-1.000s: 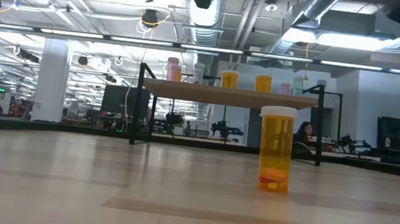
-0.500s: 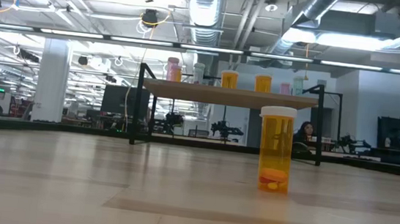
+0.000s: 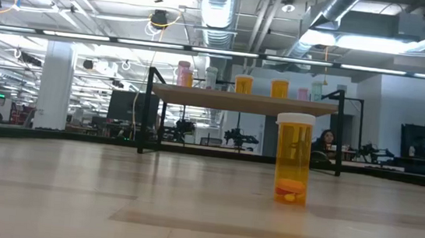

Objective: Pick and place medicine bottles onto shelf by color
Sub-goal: Put the small blue pill bottle on the shelf

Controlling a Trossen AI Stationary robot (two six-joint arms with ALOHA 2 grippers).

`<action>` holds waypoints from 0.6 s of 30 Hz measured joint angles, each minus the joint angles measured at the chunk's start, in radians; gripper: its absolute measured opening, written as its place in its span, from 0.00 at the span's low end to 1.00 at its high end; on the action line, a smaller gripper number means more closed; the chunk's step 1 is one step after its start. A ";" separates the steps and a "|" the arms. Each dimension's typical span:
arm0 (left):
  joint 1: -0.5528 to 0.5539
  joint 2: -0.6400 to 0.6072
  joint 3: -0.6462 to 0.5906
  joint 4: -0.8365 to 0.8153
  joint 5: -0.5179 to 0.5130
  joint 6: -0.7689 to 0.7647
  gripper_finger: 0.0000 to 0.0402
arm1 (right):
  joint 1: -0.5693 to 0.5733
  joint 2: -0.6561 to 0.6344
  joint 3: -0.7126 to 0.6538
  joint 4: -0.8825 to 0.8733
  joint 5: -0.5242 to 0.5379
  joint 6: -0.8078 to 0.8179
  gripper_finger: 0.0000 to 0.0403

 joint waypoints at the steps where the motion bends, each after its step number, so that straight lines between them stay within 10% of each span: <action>1: 0.000 -0.042 -0.040 0.029 0.000 0.000 0.55 | 0.000 0.000 0.000 0.000 0.000 0.007 0.41; 18: 0.000 -0.402 -0.387 0.112 -0.023 -0.026 0.55 | 0.001 0.000 0.000 0.031 -0.101 0.071 0.45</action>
